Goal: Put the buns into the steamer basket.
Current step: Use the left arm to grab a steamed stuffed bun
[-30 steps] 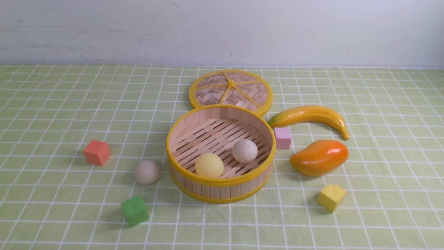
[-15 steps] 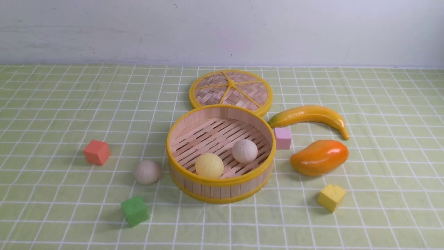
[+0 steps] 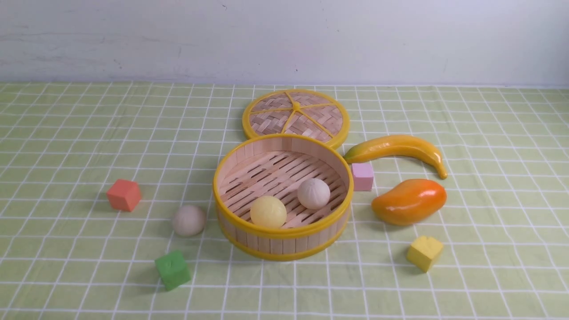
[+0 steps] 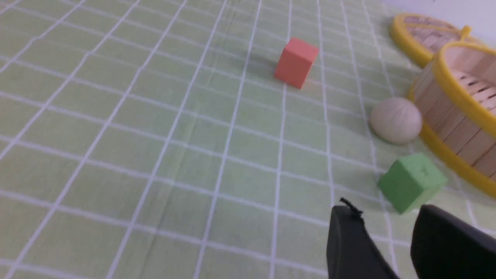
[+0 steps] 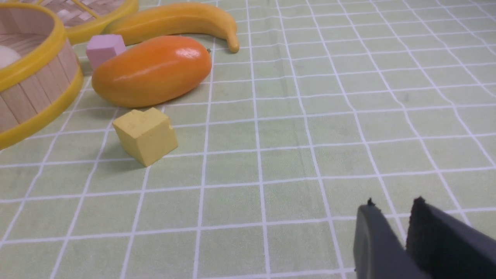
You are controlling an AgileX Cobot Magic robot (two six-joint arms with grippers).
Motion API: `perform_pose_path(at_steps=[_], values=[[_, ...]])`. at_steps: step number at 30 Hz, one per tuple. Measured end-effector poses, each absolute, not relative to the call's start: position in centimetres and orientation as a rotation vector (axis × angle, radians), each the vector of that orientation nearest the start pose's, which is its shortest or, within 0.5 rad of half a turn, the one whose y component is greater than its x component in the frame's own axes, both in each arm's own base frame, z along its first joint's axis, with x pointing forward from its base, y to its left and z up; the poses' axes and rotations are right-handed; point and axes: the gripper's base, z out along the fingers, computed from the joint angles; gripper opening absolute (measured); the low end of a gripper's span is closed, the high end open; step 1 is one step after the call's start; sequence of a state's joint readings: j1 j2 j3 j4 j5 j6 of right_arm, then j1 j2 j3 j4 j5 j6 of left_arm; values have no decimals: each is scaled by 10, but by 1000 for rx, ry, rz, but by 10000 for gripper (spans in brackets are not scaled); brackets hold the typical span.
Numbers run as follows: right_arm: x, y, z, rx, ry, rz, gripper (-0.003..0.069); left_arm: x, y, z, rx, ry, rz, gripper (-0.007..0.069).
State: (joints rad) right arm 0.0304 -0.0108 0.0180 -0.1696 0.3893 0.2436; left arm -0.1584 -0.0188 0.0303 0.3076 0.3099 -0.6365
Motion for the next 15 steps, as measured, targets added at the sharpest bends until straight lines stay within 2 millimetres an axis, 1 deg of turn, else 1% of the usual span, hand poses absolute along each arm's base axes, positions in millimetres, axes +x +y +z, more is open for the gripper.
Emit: perform_pose_path(at_steps=[1, 2, 3, 7, 8, 9, 12, 13, 15], values=[[52, -4, 173, 97, 1872, 20, 148, 56, -3, 185, -224, 1701, -333, 237], [52, -4, 173, 97, 1872, 20, 148, 56, -3, 186, -224, 1692, -340, 237], [52, -4, 173, 97, 1872, 20, 148, 56, -6, 193, -236, 1612, -415, 237], [52, -4, 173, 97, 1872, 20, 153, 54, -11, 211, -210, 1429, -535, 237], [52, -4, 173, 97, 1872, 20, 155, 54, -11, 212, -215, 1409, -557, 237], [52, -4, 173, 97, 1872, 20, 156, 53, -11, 215, -253, 1377, -619, 237], [52, -4, 173, 97, 1872, 20, 160, 53, -10, 218, -346, 1356, -719, 237], [52, -4, 173, 97, 1872, 20, 162, 52, -10, 224, -387, 1342, -763, 237], [52, -4, 173, 97, 1872, 20, 165, 49, -9, 238, -415, 1308, -804, 237]])
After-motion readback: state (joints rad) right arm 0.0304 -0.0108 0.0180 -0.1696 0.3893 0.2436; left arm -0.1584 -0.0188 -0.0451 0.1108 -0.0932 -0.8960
